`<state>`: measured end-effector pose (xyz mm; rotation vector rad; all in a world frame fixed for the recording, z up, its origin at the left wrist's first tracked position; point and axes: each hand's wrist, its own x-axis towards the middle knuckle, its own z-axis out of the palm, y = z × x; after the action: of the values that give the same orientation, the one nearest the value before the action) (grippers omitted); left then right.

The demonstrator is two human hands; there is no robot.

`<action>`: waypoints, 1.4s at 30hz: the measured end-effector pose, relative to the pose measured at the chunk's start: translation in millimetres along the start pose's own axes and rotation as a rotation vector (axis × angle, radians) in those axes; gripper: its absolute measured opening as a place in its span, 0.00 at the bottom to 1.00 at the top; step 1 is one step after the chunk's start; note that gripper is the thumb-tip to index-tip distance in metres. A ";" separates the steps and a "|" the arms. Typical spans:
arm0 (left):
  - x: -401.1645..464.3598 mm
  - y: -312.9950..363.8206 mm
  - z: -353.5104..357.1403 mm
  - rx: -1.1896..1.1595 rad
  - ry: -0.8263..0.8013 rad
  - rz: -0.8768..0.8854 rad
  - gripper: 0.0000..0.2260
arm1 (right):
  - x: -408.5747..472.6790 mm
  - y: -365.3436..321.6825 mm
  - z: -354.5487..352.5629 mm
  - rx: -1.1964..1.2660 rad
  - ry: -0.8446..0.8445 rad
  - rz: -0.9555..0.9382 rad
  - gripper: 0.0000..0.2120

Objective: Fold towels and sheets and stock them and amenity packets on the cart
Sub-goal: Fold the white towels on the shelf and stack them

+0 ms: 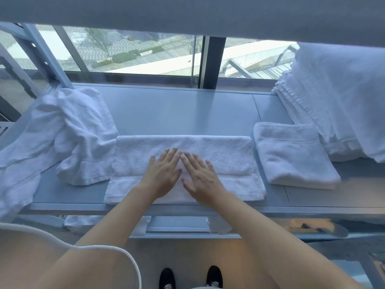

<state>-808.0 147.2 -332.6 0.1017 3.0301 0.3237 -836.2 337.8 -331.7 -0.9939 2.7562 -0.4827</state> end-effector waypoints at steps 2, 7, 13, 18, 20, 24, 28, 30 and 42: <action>6.6 -17.3 4.4 0.032 -0.017 -0.021 0.28 | 21.1 10.5 -1.6 -0.052 -0.040 0.075 0.33; -15.9 -70.9 6.9 0.009 0.017 -0.029 0.31 | 20.3 105.5 -37.1 -0.146 0.033 0.351 0.32; -16.4 -67.9 8.2 0.034 0.038 -0.060 0.30 | 21.0 111.6 -48.0 -0.149 0.036 0.425 0.30; -10.7 -57.7 11.9 0.027 0.019 -0.088 0.29 | -5.6 31.1 4.2 0.033 0.125 0.384 0.32; -7.6 -54.4 10.5 0.038 0.010 -0.059 0.29 | -12.4 23.5 19.3 0.006 0.137 0.395 0.32; -12.0 -70.8 -0.3 0.071 0.020 -0.063 0.28 | 8.7 55.2 3.2 -0.031 0.111 0.357 0.31; -19.0 -74.6 -2.1 0.060 0.026 -0.066 0.28 | 26.1 93.2 -17.7 -0.101 0.038 0.198 0.31; -24.1 -59.8 4.8 0.039 0.017 -0.083 0.28 | 34.0 107.0 -28.0 -0.152 -0.014 0.149 0.31; -73.7 -11.4 16.2 0.035 0.113 -0.290 0.31 | 39.2 18.4 19.1 -0.058 0.077 0.373 0.35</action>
<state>-733.8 133.8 -344.5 -0.3615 3.1007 0.2586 -871.8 321.2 -358.1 -0.4580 2.9416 -0.3886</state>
